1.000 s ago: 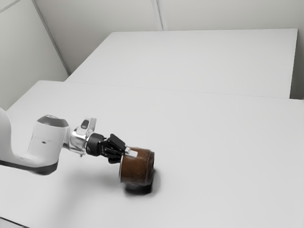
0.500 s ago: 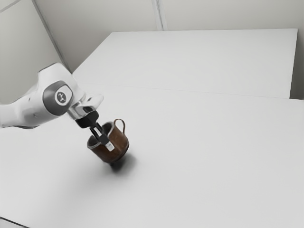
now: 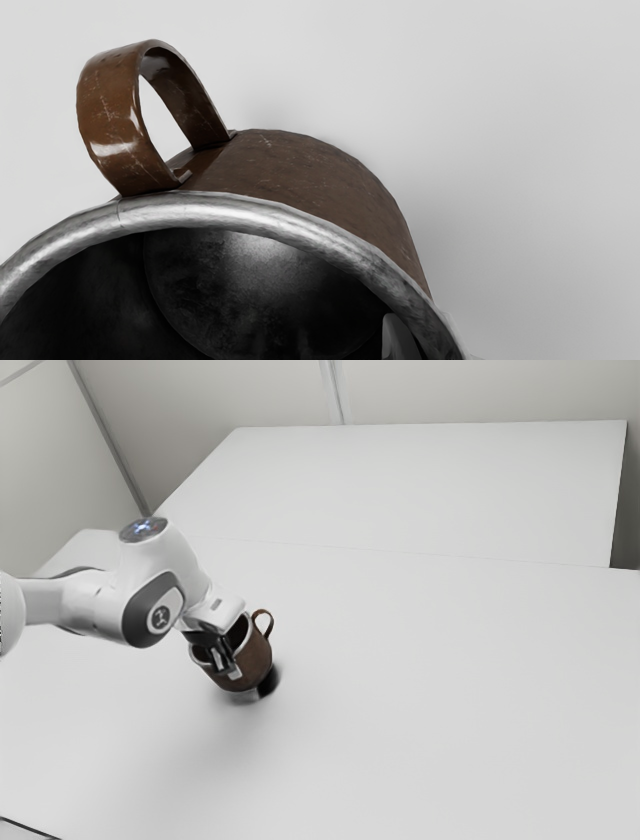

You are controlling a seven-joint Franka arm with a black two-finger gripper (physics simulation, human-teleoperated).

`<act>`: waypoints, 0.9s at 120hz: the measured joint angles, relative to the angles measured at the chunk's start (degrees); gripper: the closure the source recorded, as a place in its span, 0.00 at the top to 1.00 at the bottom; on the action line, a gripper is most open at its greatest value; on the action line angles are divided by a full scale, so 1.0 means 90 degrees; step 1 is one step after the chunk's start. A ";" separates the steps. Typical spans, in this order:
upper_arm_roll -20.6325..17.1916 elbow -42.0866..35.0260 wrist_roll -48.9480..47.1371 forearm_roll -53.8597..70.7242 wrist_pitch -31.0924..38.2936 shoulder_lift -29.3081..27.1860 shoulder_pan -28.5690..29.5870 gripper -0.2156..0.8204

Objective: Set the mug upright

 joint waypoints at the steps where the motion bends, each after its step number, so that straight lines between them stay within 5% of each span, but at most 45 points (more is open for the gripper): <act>1: 0.0000 -0.0004 -0.0002 0.0004 0.0015 0.0010 0.0000 0.05; 14: -0.0012 -0.0018 -0.0020 0.0033 0.0162 0.0109 0.0000 0.07; 37: -0.0103 -0.0020 0.0026 -0.0006 0.0251 0.0134 -0.0005 0.45; 55: -0.0108 -0.0011 0.0060 -0.0014 0.0273 0.0130 -0.0001 0.62; 108: -0.0117 0.0397 -0.0812 -0.0129 -0.0533 -0.0445 -0.0002 0.77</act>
